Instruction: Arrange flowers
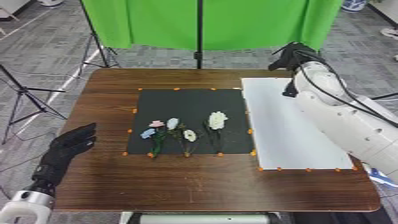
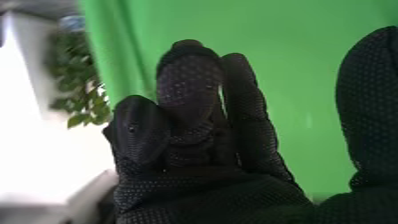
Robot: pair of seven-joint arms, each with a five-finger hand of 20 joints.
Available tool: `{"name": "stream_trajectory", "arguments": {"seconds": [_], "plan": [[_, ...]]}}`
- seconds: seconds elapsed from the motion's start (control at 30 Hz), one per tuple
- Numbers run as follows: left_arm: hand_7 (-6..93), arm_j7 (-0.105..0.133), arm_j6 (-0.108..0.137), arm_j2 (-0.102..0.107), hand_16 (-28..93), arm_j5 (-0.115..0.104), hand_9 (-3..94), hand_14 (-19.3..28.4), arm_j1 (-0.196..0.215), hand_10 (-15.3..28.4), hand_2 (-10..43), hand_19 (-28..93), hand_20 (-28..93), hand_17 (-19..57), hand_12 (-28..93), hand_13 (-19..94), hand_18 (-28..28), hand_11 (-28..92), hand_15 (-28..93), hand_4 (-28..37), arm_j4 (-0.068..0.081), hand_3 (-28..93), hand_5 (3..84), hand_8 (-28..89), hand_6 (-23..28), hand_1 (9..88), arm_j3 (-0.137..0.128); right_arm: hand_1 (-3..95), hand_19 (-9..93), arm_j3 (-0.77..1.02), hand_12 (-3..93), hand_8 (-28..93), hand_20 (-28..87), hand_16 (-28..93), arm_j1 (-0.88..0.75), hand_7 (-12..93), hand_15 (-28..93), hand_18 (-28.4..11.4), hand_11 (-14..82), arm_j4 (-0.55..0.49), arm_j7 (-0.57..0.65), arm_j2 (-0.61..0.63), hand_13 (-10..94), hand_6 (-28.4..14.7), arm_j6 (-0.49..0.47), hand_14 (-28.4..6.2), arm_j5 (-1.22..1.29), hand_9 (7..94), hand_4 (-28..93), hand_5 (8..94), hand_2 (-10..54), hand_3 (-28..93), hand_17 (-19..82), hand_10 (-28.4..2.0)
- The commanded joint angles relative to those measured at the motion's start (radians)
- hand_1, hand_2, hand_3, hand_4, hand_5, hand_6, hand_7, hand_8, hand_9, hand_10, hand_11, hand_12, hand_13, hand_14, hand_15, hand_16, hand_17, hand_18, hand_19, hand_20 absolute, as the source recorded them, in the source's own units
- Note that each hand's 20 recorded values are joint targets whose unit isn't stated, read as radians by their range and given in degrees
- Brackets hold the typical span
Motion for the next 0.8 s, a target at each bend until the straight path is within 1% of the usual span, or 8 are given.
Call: {"name": "stream_trajectory", "arguments": {"seconds": [0.03,0.13,0.33,0.47,0.53,0.67,0.73,0.8], "plan": [[12.7,-0.006,0.000,-0.010,4,0.007,35.0,15.9,0.008,10.8,-8.8,11,21,5.1,13,30,14.6,14,15,-9.9,-0.002,66,41.1,-6,1.3,36.3,0.000,27.6,93,-0.042,20.7,-6,49,34,-0.039,9,64,-20.9,10.1,0.100,0.013,-0.010,73,-2.0,-0.046,-12.0,-0.081,59.7,-12,51.9,-9.5,62,49,-19.9],[12.7,-0.005,0.000,-0.007,4,0.006,35.0,15.9,0.005,10.8,-8.8,11,21,5.1,13,30,14.7,14,15,-10.0,0.001,66,41.1,-6,1.3,36.3,0.001,27.6,93,-0.032,20.8,-7,49,34,-0.063,9,64,-20.9,10.8,0.115,0.013,-0.015,74,-1.7,-0.050,-11.7,-0.062,61.4,-12,52.3,-9.5,62,49,-19.5],[12.6,-0.007,-0.003,-0.008,4,0.005,35.0,15.9,0.005,10.8,-9.0,12,22,5.4,13,30,14.5,14,15,-10.0,0.002,66,41.1,-6,1.3,36.4,0.001,30.9,93,-0.028,20.7,-7,51,34,-0.109,11,65,-20.1,12.8,0.137,-0.014,-0.027,76,-0.8,0.010,-9.8,-0.051,65.5,-13,53.9,-9.5,64,52,-18.3],[12.6,-0.009,-0.008,-0.003,4,0.005,35.0,16.0,-0.004,10.9,-9.1,12,21,5.4,13,30,14.6,14,15,-9.9,0.007,66,41.2,-6,1.3,36.3,0.005,34.0,93,-0.050,20.2,-8,52,34,-0.127,13,65,-18.9,14.4,0.147,-0.029,-0.033,79,0.0,0.059,-8.0,-0.070,68.0,-14,55.6,-9.5,65,53,-16.6],[12.7,-0.008,-0.008,-0.003,4,0.005,35.0,15.9,-0.006,10.9,-9.2,12,21,5.3,13,30,14.6,14,15,-9.9,0.008,66,41.1,-6,1.3,36.3,0.006,37.2,93,-0.060,20.1,-9,52,34,-0.134,14,65,-18.0,15.0,0.154,-0.029,-0.038,80,0.7,0.101,-7.0,-0.070,68.9,-15,57.0,-9.5,66,54,-15.5],[12.6,-0.010,-0.011,-0.003,4,0.006,35.0,15.9,-0.006,10.9,-8.9,11,21,5.2,13,30,14.6,14,15,-10.1,0.009,66,41.2,-6,1.3,36.6,0.006,43.3,93,-0.098,19.9,-10,54,34,-0.138,17,65,-16.8,17.8,0.170,-0.032,-0.038,83,2.1,0.265,-4.7,-0.065,73.5,-18,61.1,-9.5,68,57,-13.2],[12.6,-0.011,-0.010,-0.004,4,0.005,35.0,15.9,-0.003,10.9,-8.8,11,21,5.1,13,30,14.6,14,15,-10.1,0.008,66,41.2,-6,1.3,36.6,0.004,53.3,93,-0.108,30.1,0,57,35,-0.138,20,65,-15.6,12.0,0.173,-0.036,-0.036,86,2.3,0.326,-3.2,-0.066,81.2,-20,68.4,-9.5,61,60,-10.6],[12.6,-0.009,-0.010,-0.004,4,0.006,35.0,15.9,-0.004,10.9,-8.8,11,21,5.1,13,30,14.6,15,15,-10.0,0.008,66,41.1,-6,1.4,36.6,0.005,58.8,93,-0.110,37.4,5,58,35,-0.137,23,65,-15.2,9.0,0.159,-0.036,-0.027,88,1.8,0.350,-2.3,-0.067,87.6,-20,76.0,-9.5,59,62,-8.5]]}}
